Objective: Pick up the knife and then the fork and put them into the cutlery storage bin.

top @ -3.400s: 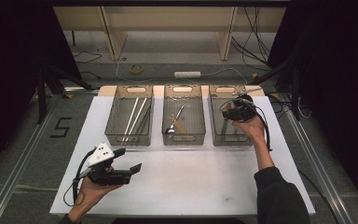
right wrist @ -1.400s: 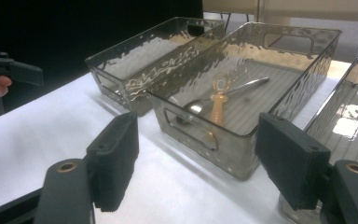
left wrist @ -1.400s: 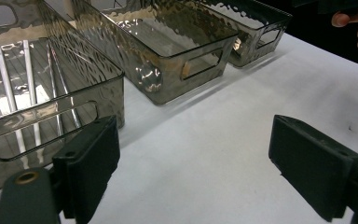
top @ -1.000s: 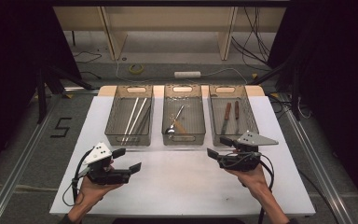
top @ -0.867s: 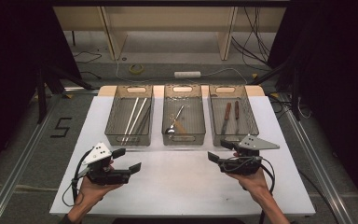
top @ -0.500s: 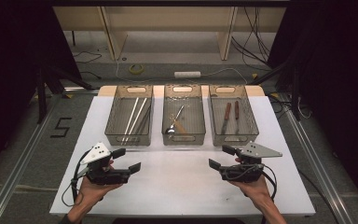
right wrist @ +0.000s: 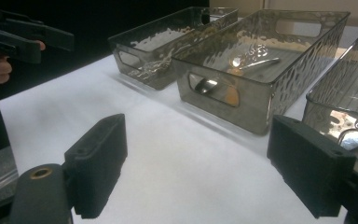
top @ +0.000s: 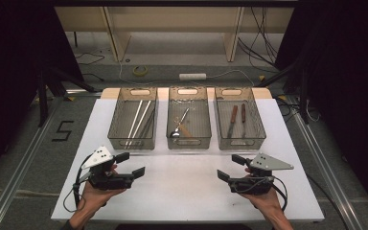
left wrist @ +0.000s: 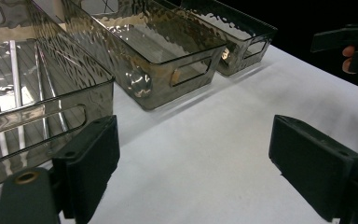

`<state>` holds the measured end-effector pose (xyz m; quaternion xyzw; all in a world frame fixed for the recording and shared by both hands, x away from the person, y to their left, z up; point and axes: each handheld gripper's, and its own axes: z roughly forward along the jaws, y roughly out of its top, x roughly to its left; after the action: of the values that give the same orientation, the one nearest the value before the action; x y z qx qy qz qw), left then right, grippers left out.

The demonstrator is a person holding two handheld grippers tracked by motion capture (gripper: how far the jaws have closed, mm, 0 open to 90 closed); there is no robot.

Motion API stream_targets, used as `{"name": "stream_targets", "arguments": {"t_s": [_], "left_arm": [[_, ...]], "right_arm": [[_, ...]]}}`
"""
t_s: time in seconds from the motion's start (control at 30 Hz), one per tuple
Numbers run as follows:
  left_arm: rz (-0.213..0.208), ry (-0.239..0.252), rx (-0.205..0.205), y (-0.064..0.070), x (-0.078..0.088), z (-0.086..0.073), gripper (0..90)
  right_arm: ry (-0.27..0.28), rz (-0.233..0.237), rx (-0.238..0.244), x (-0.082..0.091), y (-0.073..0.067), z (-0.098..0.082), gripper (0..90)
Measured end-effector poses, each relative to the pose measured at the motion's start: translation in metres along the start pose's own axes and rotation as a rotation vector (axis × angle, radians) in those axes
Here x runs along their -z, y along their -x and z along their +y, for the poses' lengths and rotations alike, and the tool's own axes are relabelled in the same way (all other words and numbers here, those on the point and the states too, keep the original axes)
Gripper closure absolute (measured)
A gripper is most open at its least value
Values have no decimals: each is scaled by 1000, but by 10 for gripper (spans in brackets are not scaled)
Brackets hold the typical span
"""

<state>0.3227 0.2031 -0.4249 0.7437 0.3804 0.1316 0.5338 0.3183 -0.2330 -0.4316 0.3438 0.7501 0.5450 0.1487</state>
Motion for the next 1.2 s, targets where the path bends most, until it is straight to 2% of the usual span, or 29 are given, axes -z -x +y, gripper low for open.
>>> {"name": "stream_targets", "arguments": {"t_s": [0.3, 0.5, 1.2], "left_arm": [[-8, 2, -3, 1, 0, 0, 156], [-13, 7, 0, 1, 0, -1, 155], [-13, 2, -7, 2, -1, 0, 156]], "right_arm": [[-1, -15, -23, 6, 2, -6, 204], [-13, -15, -11, 5, -1, -7, 202], [-14, -23, -14, 4, 0, -7, 201]]}}
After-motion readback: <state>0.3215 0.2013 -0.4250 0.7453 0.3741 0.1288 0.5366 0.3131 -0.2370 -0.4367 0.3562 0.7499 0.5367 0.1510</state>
